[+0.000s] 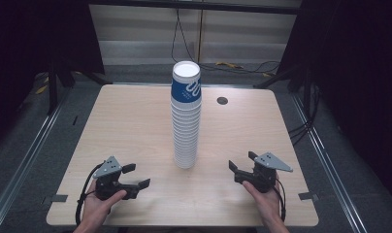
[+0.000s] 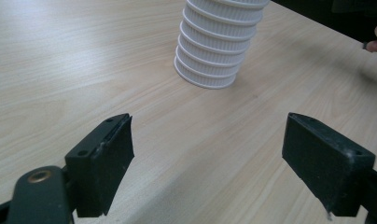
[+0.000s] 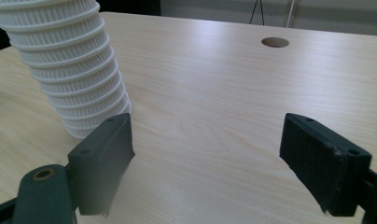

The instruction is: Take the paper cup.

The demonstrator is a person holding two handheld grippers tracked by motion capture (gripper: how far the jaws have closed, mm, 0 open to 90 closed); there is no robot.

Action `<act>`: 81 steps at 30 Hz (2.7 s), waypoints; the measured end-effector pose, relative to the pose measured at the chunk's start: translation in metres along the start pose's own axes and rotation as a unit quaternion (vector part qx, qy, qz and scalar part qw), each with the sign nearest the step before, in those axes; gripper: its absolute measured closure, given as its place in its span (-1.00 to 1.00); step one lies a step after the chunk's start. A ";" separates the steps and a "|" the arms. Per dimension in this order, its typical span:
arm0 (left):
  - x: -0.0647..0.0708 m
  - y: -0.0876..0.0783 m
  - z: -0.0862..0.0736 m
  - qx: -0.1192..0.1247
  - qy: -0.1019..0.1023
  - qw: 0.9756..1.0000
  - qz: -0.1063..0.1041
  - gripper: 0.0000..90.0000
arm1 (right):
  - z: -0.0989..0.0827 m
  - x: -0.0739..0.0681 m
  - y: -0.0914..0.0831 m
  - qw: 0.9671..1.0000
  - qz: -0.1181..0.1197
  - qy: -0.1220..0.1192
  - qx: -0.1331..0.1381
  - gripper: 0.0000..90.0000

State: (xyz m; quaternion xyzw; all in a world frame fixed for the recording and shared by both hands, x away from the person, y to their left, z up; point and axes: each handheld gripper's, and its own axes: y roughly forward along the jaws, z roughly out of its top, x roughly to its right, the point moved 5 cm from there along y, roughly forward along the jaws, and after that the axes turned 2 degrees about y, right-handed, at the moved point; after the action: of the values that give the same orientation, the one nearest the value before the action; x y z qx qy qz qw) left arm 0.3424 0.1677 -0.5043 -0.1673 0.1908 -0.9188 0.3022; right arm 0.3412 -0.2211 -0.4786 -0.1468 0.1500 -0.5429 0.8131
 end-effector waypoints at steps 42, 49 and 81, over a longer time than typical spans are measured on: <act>0.007 0.010 -0.002 -0.020 0.015 1.000 -0.009 -0.62 | 0.084 -0.027 -0.009 0.991 0.124 -0.036 0.018 -0.60; 0.007 0.006 -0.002 -0.016 0.020 1.000 -0.008 -0.62 | 0.104 -0.044 -0.001 0.987 0.152 -0.042 0.024 -0.61; 0.012 0.007 -0.003 -0.018 0.040 0.999 -0.025 -0.64 | 0.212 -0.095 0.000 0.969 0.230 -0.083 0.043 -0.69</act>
State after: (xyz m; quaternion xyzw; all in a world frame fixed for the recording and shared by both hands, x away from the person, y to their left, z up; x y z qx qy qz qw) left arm 0.3354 0.1563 -0.5077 -0.1410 0.2151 -0.9283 0.2686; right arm 0.3920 -0.1175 -0.2768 -0.1176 0.0886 -0.3334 0.9312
